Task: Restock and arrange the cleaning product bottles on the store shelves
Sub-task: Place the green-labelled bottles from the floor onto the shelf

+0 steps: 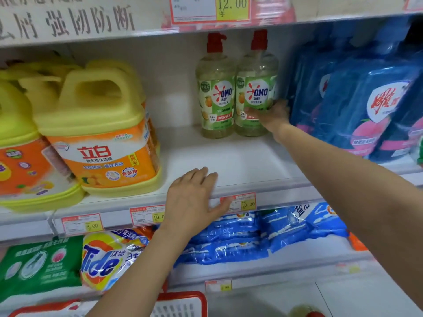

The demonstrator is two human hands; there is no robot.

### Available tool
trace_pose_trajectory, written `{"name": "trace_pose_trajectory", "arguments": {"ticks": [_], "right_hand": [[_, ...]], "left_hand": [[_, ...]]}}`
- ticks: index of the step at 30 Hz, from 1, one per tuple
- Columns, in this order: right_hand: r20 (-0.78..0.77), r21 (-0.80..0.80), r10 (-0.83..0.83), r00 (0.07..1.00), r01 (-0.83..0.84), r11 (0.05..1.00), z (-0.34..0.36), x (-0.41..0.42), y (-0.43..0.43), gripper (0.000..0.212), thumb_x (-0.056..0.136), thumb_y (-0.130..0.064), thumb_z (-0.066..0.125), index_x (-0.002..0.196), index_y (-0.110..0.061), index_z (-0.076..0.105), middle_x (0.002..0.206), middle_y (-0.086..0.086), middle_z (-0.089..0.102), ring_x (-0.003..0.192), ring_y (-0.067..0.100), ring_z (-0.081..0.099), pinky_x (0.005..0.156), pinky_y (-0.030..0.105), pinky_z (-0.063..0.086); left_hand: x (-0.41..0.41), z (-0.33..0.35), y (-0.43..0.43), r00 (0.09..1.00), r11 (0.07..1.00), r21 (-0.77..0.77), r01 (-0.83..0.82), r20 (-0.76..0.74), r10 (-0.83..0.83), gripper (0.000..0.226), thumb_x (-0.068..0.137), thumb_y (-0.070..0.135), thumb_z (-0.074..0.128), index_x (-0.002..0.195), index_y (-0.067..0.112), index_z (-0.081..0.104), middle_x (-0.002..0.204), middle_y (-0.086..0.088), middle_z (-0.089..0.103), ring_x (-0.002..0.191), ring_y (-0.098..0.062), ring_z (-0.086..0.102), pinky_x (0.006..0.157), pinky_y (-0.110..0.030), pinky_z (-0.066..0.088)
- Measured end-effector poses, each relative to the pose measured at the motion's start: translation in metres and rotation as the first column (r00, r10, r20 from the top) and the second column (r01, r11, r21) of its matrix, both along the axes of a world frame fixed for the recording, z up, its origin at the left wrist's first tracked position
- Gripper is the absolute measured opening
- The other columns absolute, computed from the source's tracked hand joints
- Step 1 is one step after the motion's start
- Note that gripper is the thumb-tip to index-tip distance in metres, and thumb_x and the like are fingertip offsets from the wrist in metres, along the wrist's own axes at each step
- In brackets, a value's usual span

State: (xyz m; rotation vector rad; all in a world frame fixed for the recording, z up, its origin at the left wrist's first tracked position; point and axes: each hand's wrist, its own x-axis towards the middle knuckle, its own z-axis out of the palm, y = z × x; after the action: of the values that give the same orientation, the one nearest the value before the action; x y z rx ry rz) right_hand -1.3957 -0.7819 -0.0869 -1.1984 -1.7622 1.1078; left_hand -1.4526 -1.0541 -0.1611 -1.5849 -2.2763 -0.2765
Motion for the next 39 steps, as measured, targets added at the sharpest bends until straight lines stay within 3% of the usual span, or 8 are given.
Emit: {"name": "trace_pose_trajectory", "arguments": {"ticks": [8, 13, 18, 22, 25, 29, 35, 39], "right_hand": [[0.137, 0.153, 0.062, 0.989, -0.083, 0.985, 0.001, 0.02, -0.028, 0.095, 0.054, -0.066, 0.086, 0.127, -0.017, 0.049, 0.123, 0.0, 0.066, 0.11, 0.021, 0.065, 0.087, 0.035, 0.056], [0.193, 0.221, 0.152, 0.969, -0.193, 0.956, 0.004, 0.045, -0.05, 0.102, 0.039, -0.091, 0.066, 0.117, -0.025, 0.062, 0.107, -0.004, 0.073, 0.096, 0.017, 0.07, 0.08, 0.039, 0.061], [-0.017, 0.079, 0.281, 0.959, -0.279, 0.957, 0.02, 0.068, -0.076, 0.048, 0.061, -0.065, 0.08, 0.095, -0.033, 0.066, 0.098, -0.005, 0.075, 0.09, 0.013, 0.072, 0.08, 0.038, 0.061], [-0.139, -0.038, 0.337, 0.931, -0.345, 0.938, 0.035, 0.094, -0.108, 0.044, 0.071, -0.053, 0.08, 0.103, -0.025, 0.069, 0.096, -0.001, 0.077, 0.087, 0.017, 0.074, 0.071, 0.035, 0.061], [-0.128, -0.075, 0.387, 0.913, -0.398, 0.914, 0.041, 0.119, -0.138, 0.042, 0.076, -0.054, 0.076, 0.103, -0.022, 0.07, 0.092, 0.0, 0.077, 0.082, 0.015, 0.074, 0.058, 0.026, 0.057], [-0.091, -0.055, 0.453, 0.887, -0.459, 0.887, 0.035, 0.149, -0.174, 0.044, 0.077, -0.053, 0.076, 0.108, -0.023, 0.071, 0.092, -0.003, 0.078, 0.082, 0.013, 0.075, 0.063, 0.03, 0.059], [-0.069, -0.025, 0.525, 0.848, -0.528, 0.849, 0.022, 0.195, -0.21, 0.051, 0.079, -0.058, 0.067, 0.115, -0.022, 0.064, 0.101, -0.001, 0.076, 0.088, 0.016, 0.074, 0.069, 0.03, 0.059], [-0.238, -0.097, 0.532, 0.813, -0.565, 0.82, 0.009, 0.228, -0.219, 0.062, 0.078, -0.059, 0.061, 0.116, -0.01, 0.057, 0.11, 0.005, 0.071, 0.1, 0.021, 0.069, 0.083, 0.031, 0.057]], "left_hand": [[0.004, 0.004, -0.002, 1.0, 1.0, -0.016, -0.017, 0.024, 0.018, 0.075, 0.083, 0.071, 0.031, 0.123, 0.019, 0.067, 0.128, -0.007, 0.066, 0.115, -0.026, 0.064, 0.09, -0.039, 0.053], [0.011, 0.019, -0.01, 0.989, 0.991, -0.131, -0.012, 0.142, 0.031, 0.101, 0.072, 0.079, 0.004, 0.148, 0.023, 0.04, 0.155, -0.002, 0.038, 0.142, -0.021, 0.035, 0.115, -0.034, 0.027], [0.018, 0.031, -0.025, 0.96, 0.998, 0.062, -0.01, 0.28, -0.008, 0.075, 0.088, 0.064, 0.028, 0.145, 0.019, 0.045, 0.15, -0.003, 0.044, 0.14, -0.02, 0.035, 0.113, -0.03, 0.026], [0.039, 0.05, -0.034, 0.891, 0.955, 0.296, -0.014, 0.436, -0.122, 0.051, 0.098, 0.049, 0.048, 0.141, 0.021, 0.048, 0.141, 0.001, 0.051, 0.131, -0.016, 0.041, 0.099, -0.023, 0.029], [0.061, 0.064, -0.041, 0.735, 0.918, 0.394, -0.05, 0.637, -0.234, 0.061, 0.091, 0.06, 0.052, 0.143, 0.031, 0.043, 0.142, 0.006, 0.05, 0.13, -0.011, 0.044, 0.102, -0.028, 0.036], [0.095, 0.074, -0.049, 0.319, 0.91, 0.404, -0.098, 0.879, -0.355, 0.069, 0.077, 0.07, 0.063, 0.136, 0.041, 0.044, 0.121, 0.005, 0.066, 0.107, -0.011, 0.065, 0.093, -0.035, 0.055], [0.131, 0.065, -0.078, 0.177, 0.878, 0.444, -0.18, 0.893, -0.415, 0.05, 0.079, 0.038, 0.075, 0.123, 0.033, 0.054, 0.102, 0.0, 0.074, 0.087, -0.013, 0.073, 0.064, -0.021, 0.057], [0.152, 0.065, -0.092, 0.009, 0.868, 0.453, -0.205, 0.887, -0.461, 0.05, 0.078, 0.044, 0.069, 0.123, 0.023, 0.062, 0.102, -0.004, 0.076, 0.093, -0.023, 0.073, 0.078, -0.044, 0.061]]}}
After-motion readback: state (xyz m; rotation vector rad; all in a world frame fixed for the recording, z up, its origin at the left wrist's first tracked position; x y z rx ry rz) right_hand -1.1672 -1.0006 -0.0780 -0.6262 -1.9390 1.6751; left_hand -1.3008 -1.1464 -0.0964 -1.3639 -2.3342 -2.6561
